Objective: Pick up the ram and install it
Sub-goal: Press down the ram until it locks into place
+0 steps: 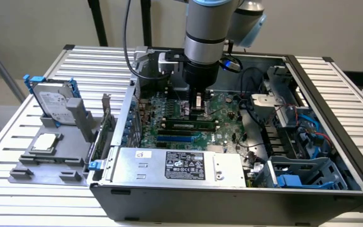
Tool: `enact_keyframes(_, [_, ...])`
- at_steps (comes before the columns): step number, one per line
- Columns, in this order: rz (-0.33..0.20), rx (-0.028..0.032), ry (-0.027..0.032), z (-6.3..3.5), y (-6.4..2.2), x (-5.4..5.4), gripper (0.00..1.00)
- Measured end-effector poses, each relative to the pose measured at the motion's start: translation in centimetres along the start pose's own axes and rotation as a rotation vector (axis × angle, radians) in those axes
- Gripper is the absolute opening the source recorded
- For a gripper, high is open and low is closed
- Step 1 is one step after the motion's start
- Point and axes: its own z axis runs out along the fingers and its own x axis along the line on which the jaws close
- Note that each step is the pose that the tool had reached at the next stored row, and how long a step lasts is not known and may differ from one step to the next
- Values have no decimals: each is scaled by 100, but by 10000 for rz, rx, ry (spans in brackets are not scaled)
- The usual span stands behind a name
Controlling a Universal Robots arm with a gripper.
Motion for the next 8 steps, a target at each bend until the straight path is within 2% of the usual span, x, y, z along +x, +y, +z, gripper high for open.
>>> enact_keyframes(8, [2,0,0,9,5,-2,11])
